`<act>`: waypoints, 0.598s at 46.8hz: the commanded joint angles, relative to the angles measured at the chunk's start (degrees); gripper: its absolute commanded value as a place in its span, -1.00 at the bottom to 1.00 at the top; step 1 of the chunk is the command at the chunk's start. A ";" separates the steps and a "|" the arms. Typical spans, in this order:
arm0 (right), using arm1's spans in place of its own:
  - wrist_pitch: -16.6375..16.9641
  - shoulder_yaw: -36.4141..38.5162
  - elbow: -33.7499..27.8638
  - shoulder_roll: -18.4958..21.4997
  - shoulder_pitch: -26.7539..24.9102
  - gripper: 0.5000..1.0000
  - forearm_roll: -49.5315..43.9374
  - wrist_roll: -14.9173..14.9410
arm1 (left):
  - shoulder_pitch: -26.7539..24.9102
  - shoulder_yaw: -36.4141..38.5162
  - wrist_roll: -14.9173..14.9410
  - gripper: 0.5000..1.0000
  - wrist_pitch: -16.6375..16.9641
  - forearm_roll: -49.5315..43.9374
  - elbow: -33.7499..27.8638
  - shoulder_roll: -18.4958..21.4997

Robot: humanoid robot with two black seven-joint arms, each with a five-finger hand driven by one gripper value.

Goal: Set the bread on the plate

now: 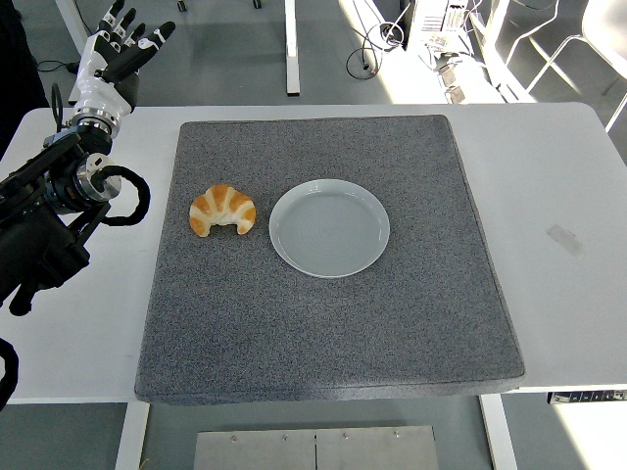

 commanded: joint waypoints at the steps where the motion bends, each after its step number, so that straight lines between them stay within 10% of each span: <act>1: 0.00 0.00 -0.08 0.00 0.00 1.00 0.00 0.00 | -0.83 4.14 0.27 0.92 -0.19 0.46 -1.71 2.14; 28: 0.00 0.00 0.01 0.00 0.00 1.00 0.00 0.00 | -6.98 26.47 1.06 0.90 1.13 4.49 -20.70 18.76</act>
